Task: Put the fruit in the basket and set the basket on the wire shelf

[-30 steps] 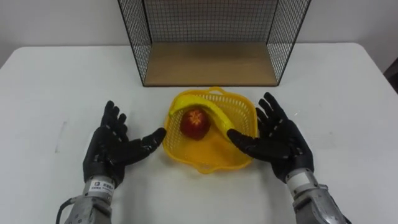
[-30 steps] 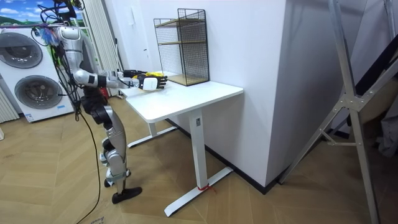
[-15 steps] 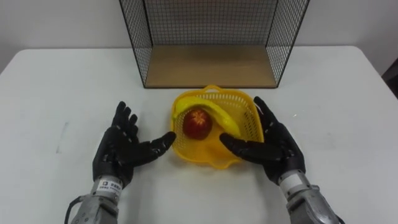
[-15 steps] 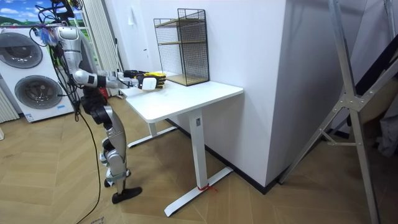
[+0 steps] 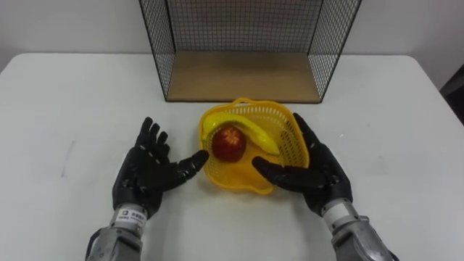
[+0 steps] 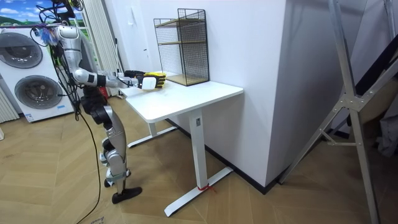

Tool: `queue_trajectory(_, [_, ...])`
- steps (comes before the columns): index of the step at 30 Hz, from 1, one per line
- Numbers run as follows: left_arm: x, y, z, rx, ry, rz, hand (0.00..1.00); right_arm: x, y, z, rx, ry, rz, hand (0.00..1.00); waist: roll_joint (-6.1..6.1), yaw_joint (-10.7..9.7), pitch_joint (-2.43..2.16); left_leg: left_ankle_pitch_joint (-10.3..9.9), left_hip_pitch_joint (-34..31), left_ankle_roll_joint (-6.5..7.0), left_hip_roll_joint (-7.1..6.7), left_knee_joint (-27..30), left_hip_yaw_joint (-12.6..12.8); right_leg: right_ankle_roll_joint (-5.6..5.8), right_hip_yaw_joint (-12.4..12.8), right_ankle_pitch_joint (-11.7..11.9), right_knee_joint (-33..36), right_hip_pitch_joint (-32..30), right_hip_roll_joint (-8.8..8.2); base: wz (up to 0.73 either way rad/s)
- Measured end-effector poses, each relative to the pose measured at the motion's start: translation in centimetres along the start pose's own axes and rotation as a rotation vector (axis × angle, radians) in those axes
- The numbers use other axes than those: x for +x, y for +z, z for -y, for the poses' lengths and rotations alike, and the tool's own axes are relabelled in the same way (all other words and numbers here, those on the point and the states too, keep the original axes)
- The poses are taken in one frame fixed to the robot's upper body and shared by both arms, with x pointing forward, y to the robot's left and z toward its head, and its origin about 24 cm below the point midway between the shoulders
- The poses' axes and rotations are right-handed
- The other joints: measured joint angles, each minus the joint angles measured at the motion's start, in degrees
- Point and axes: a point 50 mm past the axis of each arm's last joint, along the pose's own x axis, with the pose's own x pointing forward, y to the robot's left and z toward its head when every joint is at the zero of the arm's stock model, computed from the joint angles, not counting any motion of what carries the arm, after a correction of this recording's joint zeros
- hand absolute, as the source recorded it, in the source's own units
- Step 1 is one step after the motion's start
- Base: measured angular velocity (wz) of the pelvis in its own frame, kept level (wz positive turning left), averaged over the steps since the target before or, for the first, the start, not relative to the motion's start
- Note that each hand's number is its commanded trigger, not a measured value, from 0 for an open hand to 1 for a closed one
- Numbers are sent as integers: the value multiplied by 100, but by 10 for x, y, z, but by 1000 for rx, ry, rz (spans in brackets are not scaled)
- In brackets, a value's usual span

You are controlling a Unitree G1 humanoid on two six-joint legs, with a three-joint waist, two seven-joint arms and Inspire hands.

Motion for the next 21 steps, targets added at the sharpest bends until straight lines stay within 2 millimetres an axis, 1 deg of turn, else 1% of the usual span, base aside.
queue_trajectory(6, [0,-1,-1,-15,4,-3,0,0,-1,-1,-7,4,-5,0,13,5,8,0,14,0,46,-6,38,0,28,0,43,-16,6,-1])
queue_trajectory(10, [0,-1,-2,-82,14,0,0,0,-2,-2,-6,5,-7,0,37,3,27,-1,23,-1,49,-14,35,0,59,0,53,-16,10,-2])
queue_trajectory(21, [0,-3,1,-87,4,-9,0,0,-2,-3,-14,4,-9,0,38,-2,26,-2,1,-2,49,-25,49,0,50,0,53,-30,12,0])
